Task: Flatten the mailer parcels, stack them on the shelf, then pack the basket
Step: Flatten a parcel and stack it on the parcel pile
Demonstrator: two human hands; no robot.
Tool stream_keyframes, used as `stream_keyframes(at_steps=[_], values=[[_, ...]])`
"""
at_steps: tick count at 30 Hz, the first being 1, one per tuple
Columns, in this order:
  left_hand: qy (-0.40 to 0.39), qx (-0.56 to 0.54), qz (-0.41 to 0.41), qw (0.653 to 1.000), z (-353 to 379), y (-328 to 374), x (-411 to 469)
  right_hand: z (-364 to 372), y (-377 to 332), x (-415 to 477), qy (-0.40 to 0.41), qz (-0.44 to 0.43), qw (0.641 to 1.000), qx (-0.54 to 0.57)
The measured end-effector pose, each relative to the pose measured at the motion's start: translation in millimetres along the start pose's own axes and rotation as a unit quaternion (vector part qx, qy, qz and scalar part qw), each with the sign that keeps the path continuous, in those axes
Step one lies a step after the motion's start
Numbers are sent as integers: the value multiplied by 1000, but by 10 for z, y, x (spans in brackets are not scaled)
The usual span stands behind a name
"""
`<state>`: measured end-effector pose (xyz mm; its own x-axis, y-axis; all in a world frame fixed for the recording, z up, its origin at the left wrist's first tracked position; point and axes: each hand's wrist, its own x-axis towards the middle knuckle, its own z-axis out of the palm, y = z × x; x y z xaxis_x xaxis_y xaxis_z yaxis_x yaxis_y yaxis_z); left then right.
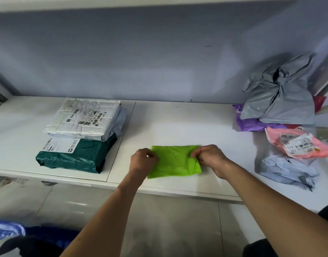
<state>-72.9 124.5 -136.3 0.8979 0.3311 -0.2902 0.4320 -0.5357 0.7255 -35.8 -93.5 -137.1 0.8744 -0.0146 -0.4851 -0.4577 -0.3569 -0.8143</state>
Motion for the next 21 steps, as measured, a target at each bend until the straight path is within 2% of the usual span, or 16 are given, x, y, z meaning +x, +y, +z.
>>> stream_keyframes(at_steps=[1, 3, 5, 6, 8, 10, 12, 13, 19, 21], values=[[18, 96, 43, 994, 66, -3, -11, 5, 19, 4, 7, -9, 999, -41], [65, 286, 132, 947, 150, 10, -29, 15, -49, -64, 33, -35, 978, -201], [106, 366, 184, 906, 245, 34, -12, 59, -131, -129, 104, -79, 903, -409], [114, 359, 207, 903, 301, 53, 6, 95, -146, -148, 144, -128, 865, -463], [112, 312, 268, 904, 431, 69, 40, 217, -119, -138, 189, -248, 826, -470], [54, 312, 293, 902, 564, 55, 79, 394, -71, -57, 162, -331, 823, -432], [-22, 366, 278, 888, 672, -9, 72, 561, 15, 9, 96, -349, 827, -431], [-35, 384, 271, 882, 710, -54, 59, 632, 62, 20, 70, -340, 829, -439], [12, 395, 269, 878, 753, -149, 7, 798, 105, 26, 81, -375, 788, -482], [14, 390, 278, 878, 764, -157, 37, 822, 77, 41, 51, -379, 795, -471]])
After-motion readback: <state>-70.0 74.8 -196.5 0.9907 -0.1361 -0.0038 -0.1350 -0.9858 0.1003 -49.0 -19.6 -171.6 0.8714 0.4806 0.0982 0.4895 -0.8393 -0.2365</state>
